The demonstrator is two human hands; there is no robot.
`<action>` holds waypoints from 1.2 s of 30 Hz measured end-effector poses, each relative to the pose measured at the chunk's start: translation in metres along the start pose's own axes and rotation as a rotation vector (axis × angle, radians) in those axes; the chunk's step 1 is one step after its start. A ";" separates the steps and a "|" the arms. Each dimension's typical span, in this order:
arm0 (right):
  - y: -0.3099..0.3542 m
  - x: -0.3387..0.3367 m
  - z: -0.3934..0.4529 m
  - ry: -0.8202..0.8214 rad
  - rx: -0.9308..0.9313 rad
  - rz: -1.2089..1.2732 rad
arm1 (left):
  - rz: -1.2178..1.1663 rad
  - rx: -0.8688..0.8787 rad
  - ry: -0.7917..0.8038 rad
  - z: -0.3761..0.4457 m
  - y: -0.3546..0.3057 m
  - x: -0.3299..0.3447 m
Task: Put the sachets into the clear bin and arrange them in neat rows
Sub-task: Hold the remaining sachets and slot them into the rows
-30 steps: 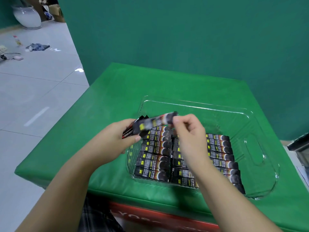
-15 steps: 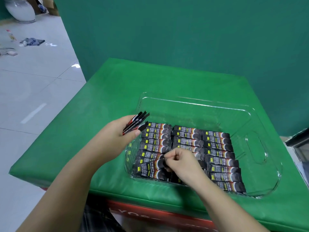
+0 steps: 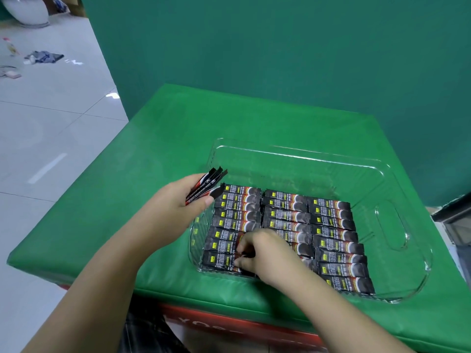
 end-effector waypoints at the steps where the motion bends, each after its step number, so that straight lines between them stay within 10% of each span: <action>1: 0.003 0.004 0.002 0.026 -0.019 0.000 | 0.001 0.001 -0.002 0.000 -0.001 0.000; 22: 0.005 -0.001 0.015 -0.083 -0.108 -0.061 | -0.010 0.011 -0.003 -0.002 -0.005 0.000; 29: 0.037 -0.076 0.014 -0.446 -0.188 0.398 | -0.012 -0.022 0.015 0.002 -0.002 0.002; 36: 0.046 -0.080 0.031 -0.423 -0.154 0.669 | 0.003 -0.067 0.012 0.008 0.007 0.004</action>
Point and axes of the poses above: each hand's wrist, its own z-axis towards the middle knuckle, its own x-axis out of the palm, y = z × x, the point moved 10 cm from there along z, towards the middle knuckle, and after that the axes turned 10 degrees about -x, right-handed, at the moved point
